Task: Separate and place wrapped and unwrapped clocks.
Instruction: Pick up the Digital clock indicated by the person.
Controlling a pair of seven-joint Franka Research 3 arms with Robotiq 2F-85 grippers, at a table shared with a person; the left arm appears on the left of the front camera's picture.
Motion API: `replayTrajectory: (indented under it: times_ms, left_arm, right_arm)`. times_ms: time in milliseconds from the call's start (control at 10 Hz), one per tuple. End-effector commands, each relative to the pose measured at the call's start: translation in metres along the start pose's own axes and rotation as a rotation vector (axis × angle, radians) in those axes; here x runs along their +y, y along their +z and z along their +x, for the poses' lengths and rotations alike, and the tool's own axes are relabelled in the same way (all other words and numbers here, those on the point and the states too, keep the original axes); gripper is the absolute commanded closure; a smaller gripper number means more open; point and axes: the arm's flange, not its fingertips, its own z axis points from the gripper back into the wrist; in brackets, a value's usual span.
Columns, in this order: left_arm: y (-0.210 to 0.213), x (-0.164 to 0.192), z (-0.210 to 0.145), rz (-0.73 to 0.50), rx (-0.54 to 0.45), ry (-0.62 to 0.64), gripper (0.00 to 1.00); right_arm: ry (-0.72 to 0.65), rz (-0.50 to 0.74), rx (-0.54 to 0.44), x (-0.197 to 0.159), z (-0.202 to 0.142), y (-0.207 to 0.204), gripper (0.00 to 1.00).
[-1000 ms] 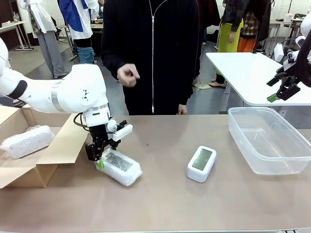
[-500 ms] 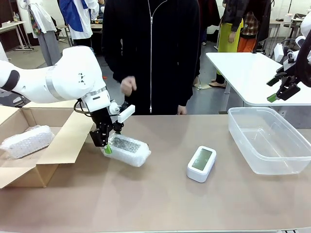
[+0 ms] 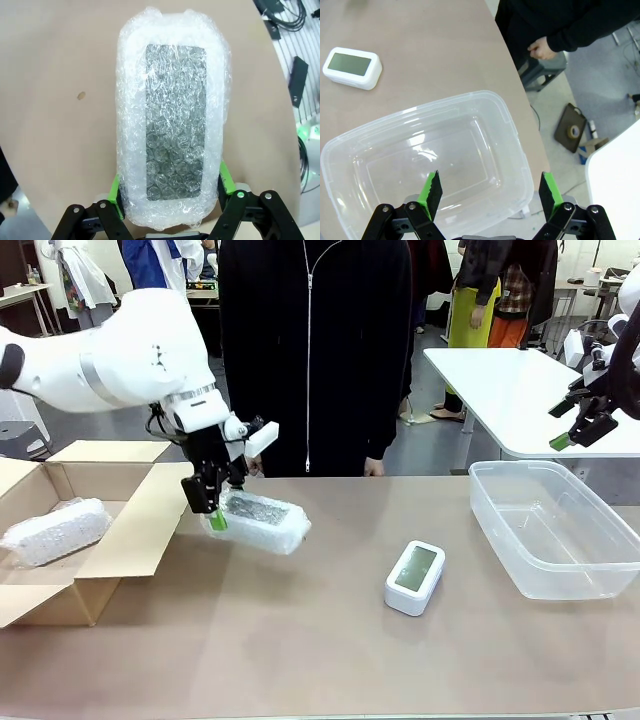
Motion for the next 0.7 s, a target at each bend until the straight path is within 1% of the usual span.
replayTrajectory:
  times_ms: [0, 100, 200, 300, 500, 600]
  left_arm:
    - [0.034, -0.003, -0.005, 0.001, 0.07, 0.007, 0.73]
    - [0.05, -0.005, -0.013, -0.004, 0.078, 0.012, 1.0]
    - [0.063, -0.008, -0.021, 0.009, 0.056, 0.039, 0.93]
    - [0.075, -0.012, -0.03, 0.029, 0.034, 0.071, 1.0]
    - [0.092, -0.02, -0.043, 0.076, -0.012, 0.123, 1.0]
    - [0.095, -0.022, -0.045, 0.085, -0.028, 0.125, 0.36]
  right_arm:
    - [0.004, 0.003, 0.0, 0.001, -0.001, 0.0, 0.0]
    - [0.004, 0.003, 0.0, 0.001, -0.001, 0.0, 0.0]
    - [0.004, 0.003, 0.0, 0.001, -0.001, 0.0, 0.0]
    - [0.004, 0.003, 0.0, 0.001, -0.001, 0.0, 0.0]
    - [0.004, 0.003, 0.0, 0.001, -0.001, 0.0, 0.0]
    - [0.004, 0.003, 0.0, 0.001, -0.001, 0.0, 0.0]
